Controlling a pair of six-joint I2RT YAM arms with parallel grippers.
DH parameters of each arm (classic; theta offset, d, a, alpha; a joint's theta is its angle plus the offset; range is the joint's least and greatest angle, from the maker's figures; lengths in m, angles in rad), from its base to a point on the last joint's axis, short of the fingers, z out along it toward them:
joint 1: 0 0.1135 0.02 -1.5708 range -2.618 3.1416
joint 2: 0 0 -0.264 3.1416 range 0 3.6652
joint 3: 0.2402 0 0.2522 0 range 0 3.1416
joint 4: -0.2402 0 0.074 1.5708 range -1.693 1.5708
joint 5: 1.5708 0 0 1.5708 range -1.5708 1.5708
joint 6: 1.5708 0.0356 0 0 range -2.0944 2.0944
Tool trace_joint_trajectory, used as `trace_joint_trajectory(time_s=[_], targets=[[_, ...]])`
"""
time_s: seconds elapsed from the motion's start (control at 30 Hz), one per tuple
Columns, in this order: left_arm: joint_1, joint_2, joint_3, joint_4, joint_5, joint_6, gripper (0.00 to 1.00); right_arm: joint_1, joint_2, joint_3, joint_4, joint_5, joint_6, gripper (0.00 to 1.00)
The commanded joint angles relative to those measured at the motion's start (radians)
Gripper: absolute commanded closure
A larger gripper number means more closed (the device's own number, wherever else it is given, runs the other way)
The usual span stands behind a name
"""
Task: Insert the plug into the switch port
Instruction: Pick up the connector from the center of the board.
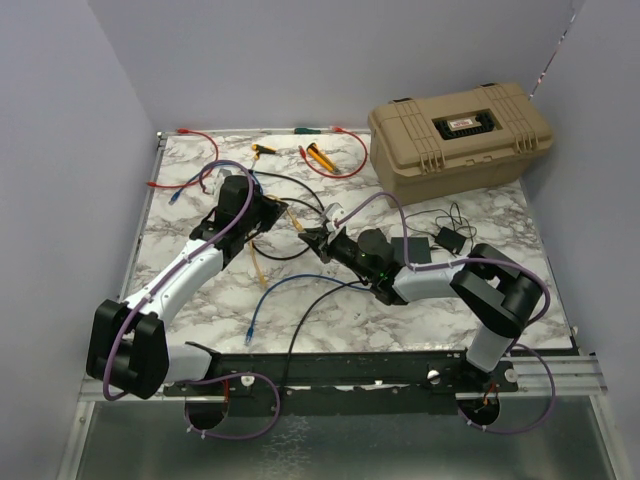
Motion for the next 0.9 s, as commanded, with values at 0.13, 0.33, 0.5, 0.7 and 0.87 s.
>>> trace_joint_trajectory(time_s=[0.13,0.33,0.5,0.7,0.87], targets=[[-0.001,-0.028,0.027,0.019,0.015,0.154,0.85,0.012,-0.058,-0.011,-0.041,0.019,-0.018,0.99],[0.001,-0.022,0.082,0.036,0.089,0.413,0.50,0.011,-0.141,-0.050,-0.126,-0.007,-0.017,0.99],[0.001,-0.031,0.120,0.037,0.199,0.690,0.32,0.010,-0.227,-0.101,-0.199,-0.007,-0.013,0.99],[0.001,-0.079,0.126,0.020,0.382,0.963,0.01,0.009,-0.340,-0.146,-0.319,-0.023,-0.014,0.99],[0.001,-0.123,0.152,-0.053,0.436,1.177,0.01,0.001,-0.424,-0.155,-0.448,-0.055,-0.014,0.99]])
